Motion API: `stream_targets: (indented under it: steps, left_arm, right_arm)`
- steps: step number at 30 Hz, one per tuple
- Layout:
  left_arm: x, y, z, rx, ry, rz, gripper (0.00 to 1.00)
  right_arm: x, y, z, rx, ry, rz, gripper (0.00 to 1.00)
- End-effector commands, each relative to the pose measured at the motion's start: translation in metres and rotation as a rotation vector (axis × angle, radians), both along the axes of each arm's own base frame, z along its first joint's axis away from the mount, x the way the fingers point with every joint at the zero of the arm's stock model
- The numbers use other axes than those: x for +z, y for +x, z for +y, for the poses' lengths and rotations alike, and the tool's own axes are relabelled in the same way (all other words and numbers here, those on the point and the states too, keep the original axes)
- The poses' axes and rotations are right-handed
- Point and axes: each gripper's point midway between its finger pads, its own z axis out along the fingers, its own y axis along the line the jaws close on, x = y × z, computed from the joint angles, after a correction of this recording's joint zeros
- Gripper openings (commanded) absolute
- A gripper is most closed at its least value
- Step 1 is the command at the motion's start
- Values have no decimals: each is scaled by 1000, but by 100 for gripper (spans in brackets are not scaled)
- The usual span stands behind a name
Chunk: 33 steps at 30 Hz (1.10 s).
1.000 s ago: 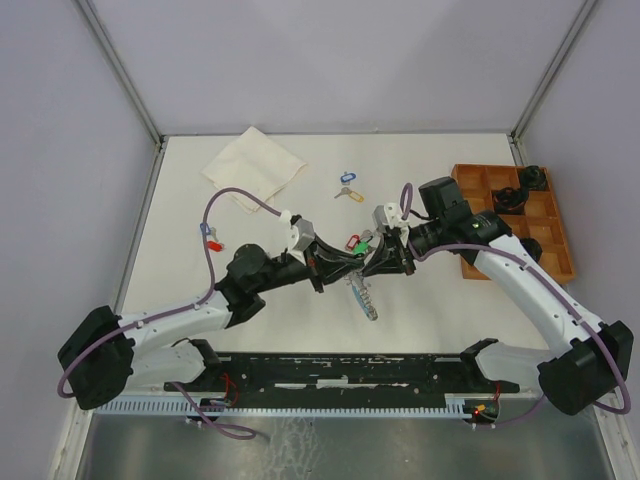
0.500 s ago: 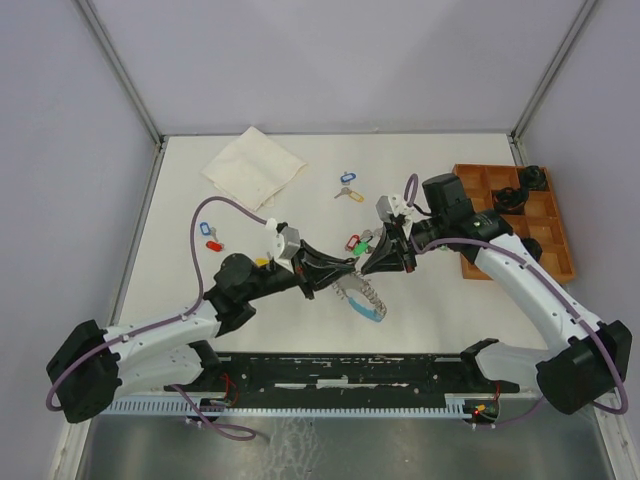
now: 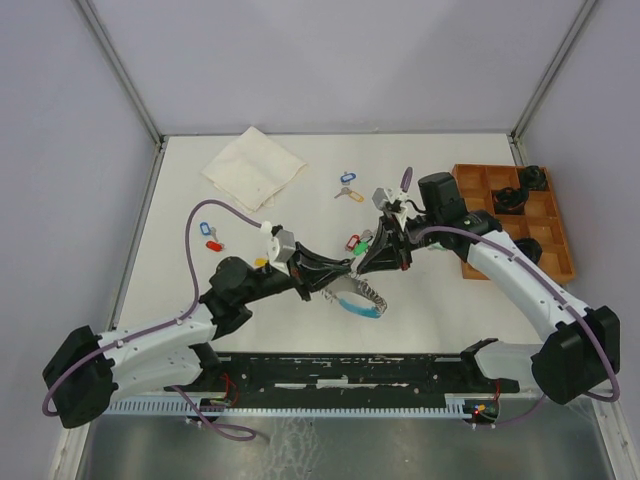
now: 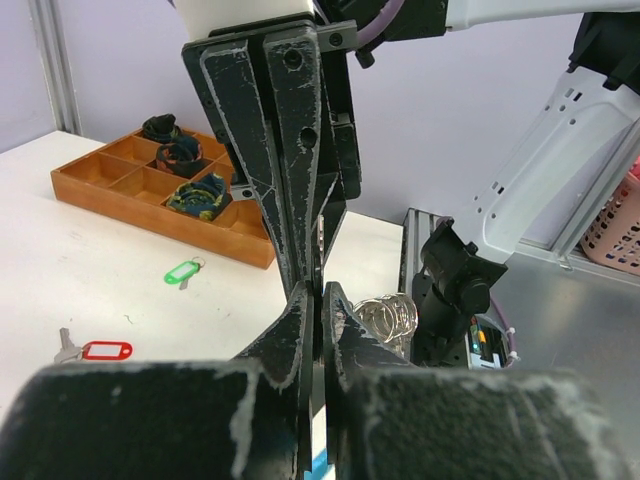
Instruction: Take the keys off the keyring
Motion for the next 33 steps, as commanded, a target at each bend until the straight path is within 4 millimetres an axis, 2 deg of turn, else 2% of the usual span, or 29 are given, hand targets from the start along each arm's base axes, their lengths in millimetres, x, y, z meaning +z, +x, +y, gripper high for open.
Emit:
stream_targets:
  steps: [1, 19, 26, 33]
  left_arm:
    - [28, -9, 8, -8, -70, -110, 3]
    - [23, -10, 11, -4, -59, -110, 3]
    - [26, -6, 12, 13, -65, -111, 3]
    - [24, -6, 11, 14, -63, -99, 3]
  right_arm:
    - [7, 6, 3, 12, 38, 29, 1]
    - [9, 16, 6, -42, 24, 116, 1]
    - [10, 13, 4, -40, 30, 72, 1]
    - [9, -4, -4, 14, 14, -11, 17]
